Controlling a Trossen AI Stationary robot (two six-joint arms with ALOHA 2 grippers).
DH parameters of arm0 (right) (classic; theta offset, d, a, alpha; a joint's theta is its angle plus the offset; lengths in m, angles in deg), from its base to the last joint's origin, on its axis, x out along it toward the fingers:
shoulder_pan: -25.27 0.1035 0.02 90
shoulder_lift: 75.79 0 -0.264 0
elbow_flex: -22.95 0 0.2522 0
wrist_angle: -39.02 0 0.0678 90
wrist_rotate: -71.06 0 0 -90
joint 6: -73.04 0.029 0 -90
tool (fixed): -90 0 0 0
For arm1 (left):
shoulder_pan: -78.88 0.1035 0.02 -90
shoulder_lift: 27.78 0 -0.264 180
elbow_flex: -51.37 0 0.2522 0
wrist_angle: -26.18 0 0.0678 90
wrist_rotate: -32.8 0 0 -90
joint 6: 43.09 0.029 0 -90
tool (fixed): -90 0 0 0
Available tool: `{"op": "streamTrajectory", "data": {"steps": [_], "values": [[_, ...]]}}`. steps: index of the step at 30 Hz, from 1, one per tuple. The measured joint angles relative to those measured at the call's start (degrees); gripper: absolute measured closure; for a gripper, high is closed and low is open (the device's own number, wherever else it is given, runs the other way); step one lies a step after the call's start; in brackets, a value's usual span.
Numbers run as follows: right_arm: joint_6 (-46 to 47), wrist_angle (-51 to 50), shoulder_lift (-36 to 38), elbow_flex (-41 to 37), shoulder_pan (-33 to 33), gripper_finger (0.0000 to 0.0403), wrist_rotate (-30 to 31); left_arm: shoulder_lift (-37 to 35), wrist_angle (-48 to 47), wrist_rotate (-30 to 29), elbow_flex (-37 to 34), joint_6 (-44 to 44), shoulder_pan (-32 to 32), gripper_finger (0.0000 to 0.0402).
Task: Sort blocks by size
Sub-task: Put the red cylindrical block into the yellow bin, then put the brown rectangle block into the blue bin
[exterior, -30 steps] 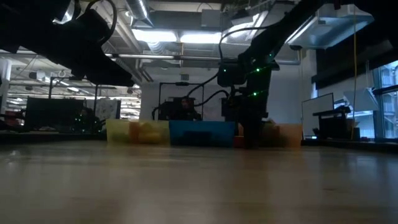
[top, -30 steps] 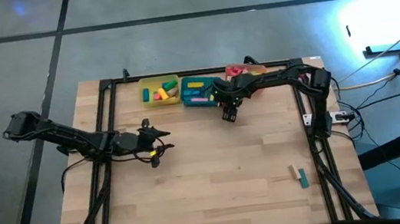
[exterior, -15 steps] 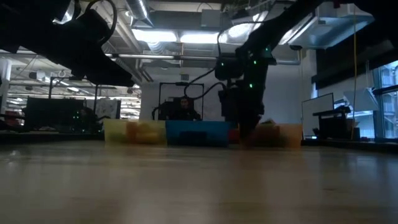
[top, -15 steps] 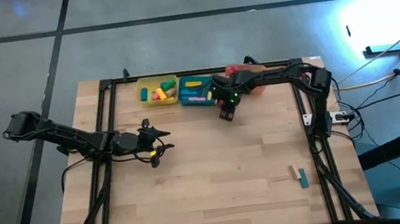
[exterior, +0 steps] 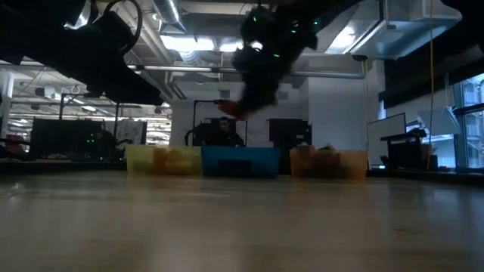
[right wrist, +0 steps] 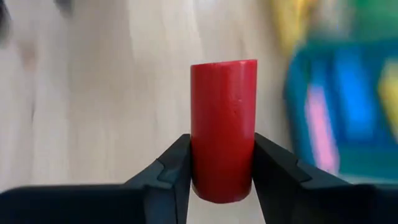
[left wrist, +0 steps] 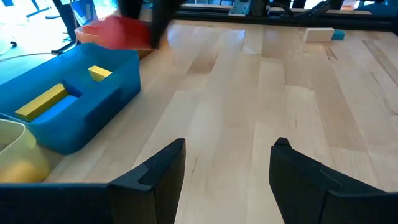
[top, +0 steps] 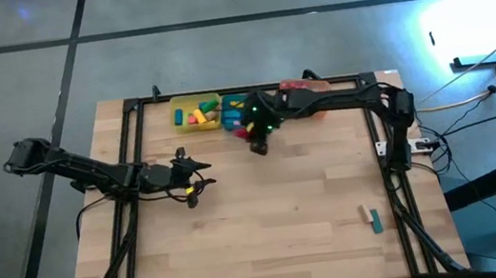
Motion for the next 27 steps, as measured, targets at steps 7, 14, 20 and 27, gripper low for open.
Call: {"op": "streamTrajectory", "data": {"steps": [7,14,20,27], "values": [[-3.75,30.83,-4.48,0.0,-1.21,0.0269,1.22,0.0,0.66,-0.02,0.0,0.0,0.0,0.0204],[-2.3,49.56,-14.25,1.87,-4.15,0.0268,0.15,0.17,2.35,0.0,0.02,0.85,-0.07,0.0204],[1.71,51.95,-22.0,9.59,-6.67,0.0266,0.58,0.15,2.97,0.13,0.0,1.33,-0.39,0.0204],[3.18,52.12,-27.24,16.25,-7.14,0.0215,2.18,0.15,3.33,0.23,0.0,1.21,-0.88,0.0204]]}}
